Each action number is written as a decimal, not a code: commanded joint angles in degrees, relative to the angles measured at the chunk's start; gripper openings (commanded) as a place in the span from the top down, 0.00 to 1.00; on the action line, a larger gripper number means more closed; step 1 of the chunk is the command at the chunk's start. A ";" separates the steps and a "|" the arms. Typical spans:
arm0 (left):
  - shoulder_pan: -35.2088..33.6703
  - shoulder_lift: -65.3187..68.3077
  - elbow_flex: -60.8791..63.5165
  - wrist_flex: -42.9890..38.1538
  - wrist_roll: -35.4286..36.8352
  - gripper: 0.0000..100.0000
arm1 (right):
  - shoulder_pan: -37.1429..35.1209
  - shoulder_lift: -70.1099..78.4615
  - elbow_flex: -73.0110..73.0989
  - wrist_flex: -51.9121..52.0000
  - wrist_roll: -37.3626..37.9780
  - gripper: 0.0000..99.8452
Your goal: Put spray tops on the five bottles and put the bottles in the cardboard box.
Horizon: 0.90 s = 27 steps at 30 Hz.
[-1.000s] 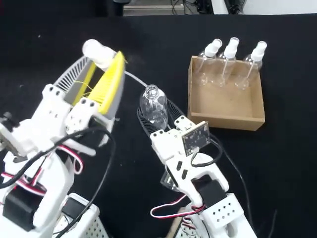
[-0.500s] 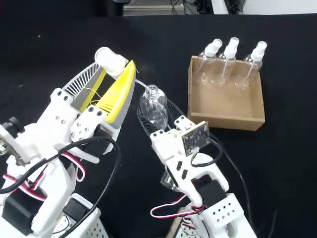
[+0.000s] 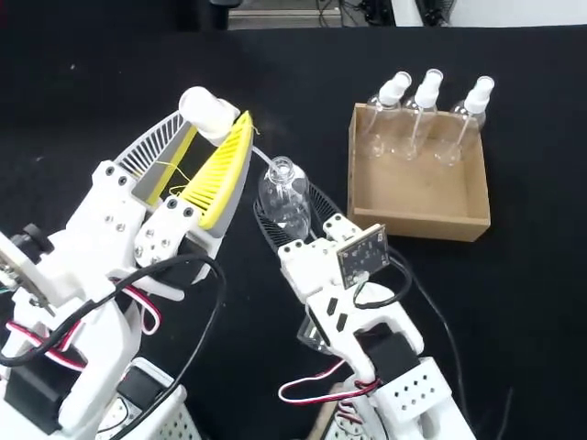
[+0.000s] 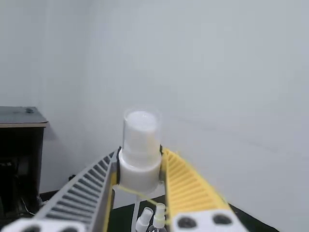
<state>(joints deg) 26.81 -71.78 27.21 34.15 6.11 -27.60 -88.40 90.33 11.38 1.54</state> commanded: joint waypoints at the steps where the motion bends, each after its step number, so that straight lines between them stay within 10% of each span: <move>1: 0.40 -0.18 -1.89 -1.41 -0.44 0.97 | -0.70 -1.01 -0.13 -1.93 -0.44 0.99; 27: 0.48 -7.03 -1.27 -1.41 0.00 0.97 | -0.70 -1.01 -0.13 -1.93 -0.44 0.99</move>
<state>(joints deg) 26.81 -76.44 27.30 34.15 6.02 -27.60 -88.40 90.33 11.38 1.54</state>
